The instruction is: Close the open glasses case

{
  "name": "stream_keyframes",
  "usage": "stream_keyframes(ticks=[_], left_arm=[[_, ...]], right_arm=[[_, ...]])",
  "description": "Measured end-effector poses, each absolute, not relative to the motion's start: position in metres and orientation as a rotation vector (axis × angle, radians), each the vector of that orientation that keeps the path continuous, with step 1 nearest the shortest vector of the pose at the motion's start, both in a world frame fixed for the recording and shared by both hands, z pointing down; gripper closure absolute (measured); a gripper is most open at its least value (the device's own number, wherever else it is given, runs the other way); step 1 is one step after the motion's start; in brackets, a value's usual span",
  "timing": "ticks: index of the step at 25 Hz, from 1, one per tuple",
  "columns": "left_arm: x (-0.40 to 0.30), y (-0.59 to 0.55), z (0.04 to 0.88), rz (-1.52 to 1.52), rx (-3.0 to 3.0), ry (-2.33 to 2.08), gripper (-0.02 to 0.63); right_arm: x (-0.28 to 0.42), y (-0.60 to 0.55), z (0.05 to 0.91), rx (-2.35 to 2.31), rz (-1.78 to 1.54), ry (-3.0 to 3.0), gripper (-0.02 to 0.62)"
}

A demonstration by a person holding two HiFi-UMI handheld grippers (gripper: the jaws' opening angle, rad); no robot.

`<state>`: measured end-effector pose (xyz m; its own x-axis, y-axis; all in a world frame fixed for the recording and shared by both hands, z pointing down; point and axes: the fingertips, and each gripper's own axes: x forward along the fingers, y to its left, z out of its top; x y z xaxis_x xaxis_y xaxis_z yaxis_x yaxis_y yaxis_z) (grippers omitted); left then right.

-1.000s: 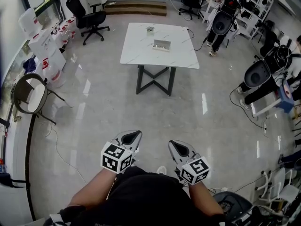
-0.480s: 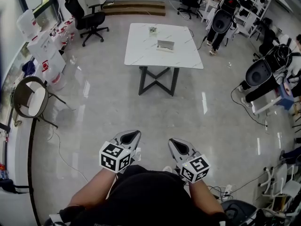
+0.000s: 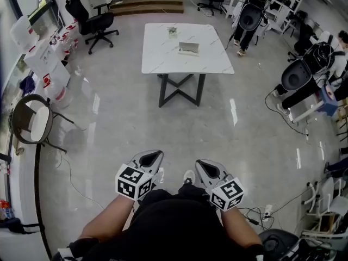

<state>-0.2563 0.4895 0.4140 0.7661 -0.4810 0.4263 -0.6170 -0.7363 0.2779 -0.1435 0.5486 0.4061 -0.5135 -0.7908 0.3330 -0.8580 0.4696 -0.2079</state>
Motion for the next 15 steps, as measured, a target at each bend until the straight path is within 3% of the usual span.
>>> stream_keyframes(ticks=[15], left_arm=[[-0.221,0.402,0.429,0.485,2.517,-0.869,0.603]], right_arm=[[-0.101,0.445,0.422,1.429,0.555,-2.529,0.594]])
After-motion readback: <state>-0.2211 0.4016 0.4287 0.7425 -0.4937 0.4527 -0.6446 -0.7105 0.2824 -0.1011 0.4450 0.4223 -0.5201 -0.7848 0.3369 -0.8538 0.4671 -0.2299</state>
